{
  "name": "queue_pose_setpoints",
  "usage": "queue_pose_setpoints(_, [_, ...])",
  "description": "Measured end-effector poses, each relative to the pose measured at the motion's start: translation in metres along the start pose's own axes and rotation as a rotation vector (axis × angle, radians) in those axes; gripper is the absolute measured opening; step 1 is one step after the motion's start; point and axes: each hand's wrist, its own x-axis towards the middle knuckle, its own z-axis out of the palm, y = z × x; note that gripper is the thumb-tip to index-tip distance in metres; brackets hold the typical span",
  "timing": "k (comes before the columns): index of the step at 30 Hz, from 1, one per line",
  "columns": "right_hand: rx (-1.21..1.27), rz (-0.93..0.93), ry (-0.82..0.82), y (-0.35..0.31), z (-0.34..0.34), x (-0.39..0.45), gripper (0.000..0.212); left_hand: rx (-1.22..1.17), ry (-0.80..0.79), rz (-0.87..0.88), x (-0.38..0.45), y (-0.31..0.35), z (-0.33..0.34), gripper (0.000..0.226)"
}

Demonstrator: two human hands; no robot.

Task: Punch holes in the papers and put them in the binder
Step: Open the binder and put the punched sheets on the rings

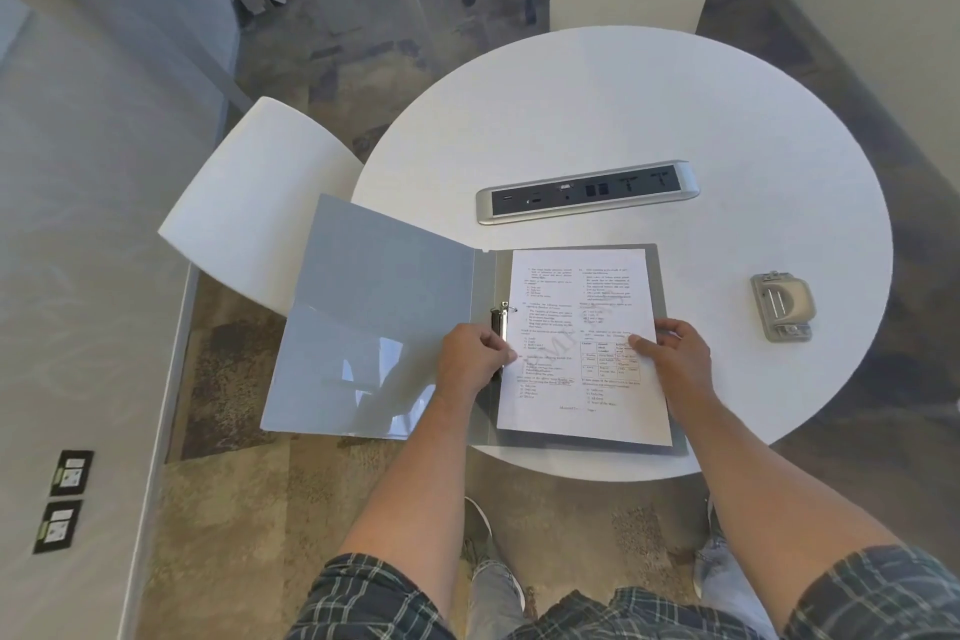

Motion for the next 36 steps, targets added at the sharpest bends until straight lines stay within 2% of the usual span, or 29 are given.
queue_pose_setpoints(4, [-0.039,-0.053,0.025,0.000,0.001,-0.006,0.047,0.013,-0.020,0.023,-0.003,-0.002,0.000,0.010])
queue_pose_setpoints(11, [-0.089,-0.075,-0.053,0.005,-0.002,-0.004,0.060,0.006,-0.041,0.039,-0.004,-0.010,-0.003,0.019])
queue_pose_setpoints(20, [-0.066,-0.021,-0.107,0.000,-0.001,-0.008,0.067,0.104,-0.101,0.028,0.002,-0.004,-0.004,0.021])
queue_pose_setpoints(28, [-0.061,0.019,-0.133,-0.002,0.000,-0.010,0.063,0.016,-0.150,-0.020,0.010,-0.006,-0.009,0.022])
queue_pose_setpoints(36, [-0.094,-0.001,-0.110,-0.003,0.000,-0.009,0.061,0.133,-0.133,0.007,0.011,-0.010,0.004,0.019])
